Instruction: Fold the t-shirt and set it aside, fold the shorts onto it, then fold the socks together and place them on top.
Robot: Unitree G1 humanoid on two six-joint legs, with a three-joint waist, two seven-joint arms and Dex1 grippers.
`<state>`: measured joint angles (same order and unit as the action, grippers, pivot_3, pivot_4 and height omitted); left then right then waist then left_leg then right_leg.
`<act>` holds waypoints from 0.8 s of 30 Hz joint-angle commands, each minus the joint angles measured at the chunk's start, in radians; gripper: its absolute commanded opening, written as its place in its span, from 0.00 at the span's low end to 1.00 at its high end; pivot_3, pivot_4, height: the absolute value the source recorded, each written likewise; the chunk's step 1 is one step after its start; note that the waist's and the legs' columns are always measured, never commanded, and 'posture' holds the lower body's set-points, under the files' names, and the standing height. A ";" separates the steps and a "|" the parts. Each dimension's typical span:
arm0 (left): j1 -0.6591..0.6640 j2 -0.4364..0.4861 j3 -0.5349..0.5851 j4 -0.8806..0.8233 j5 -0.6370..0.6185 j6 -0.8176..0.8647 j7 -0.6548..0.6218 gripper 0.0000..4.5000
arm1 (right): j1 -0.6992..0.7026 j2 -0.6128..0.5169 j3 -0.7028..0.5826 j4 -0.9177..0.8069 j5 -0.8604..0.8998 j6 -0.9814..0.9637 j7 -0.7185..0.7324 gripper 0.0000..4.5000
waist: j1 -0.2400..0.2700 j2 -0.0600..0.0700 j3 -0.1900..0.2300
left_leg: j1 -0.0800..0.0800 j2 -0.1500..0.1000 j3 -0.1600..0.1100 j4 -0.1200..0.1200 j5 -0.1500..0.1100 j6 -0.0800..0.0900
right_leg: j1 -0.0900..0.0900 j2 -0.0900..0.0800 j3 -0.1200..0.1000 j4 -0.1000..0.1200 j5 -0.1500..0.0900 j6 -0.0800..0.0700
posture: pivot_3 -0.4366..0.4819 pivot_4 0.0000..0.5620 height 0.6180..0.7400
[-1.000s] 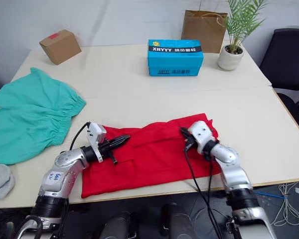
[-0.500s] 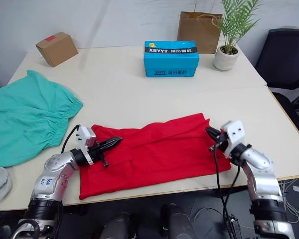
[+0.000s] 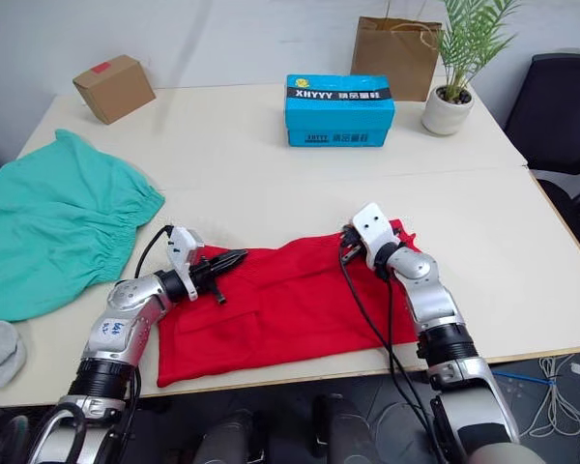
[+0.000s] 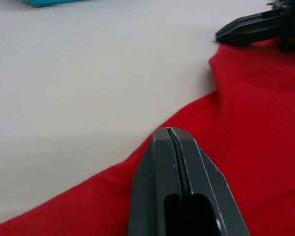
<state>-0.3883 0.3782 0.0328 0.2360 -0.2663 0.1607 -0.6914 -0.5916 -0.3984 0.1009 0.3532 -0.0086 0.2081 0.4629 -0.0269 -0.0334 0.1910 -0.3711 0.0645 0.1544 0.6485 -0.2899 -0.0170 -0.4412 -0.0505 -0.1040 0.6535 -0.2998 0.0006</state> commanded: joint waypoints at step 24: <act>0.041 0.025 0.164 -0.118 -0.213 0.071 -0.071 0.00 | 0.249 0.016 -0.310 -0.216 0.418 -0.135 0.190 0.01 | -0.008 0.002 0.002 | 0.009 0.002 -0.003 -0.003 -0.003 0.002 | 0.010 0.004 0.000 -0.003 0.001 0.000 | 0.48 0.27 1.00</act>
<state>-0.3275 0.3797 0.1718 0.1388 -0.4589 0.2230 -0.7546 -0.2950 -0.3765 -0.2577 0.1990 0.4056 0.0828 0.5955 -0.0346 -0.0310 0.1934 -0.3622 0.0664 0.1510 0.6455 -0.2930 -0.0147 -0.4311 -0.0460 -0.1039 0.6509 -0.2992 0.0004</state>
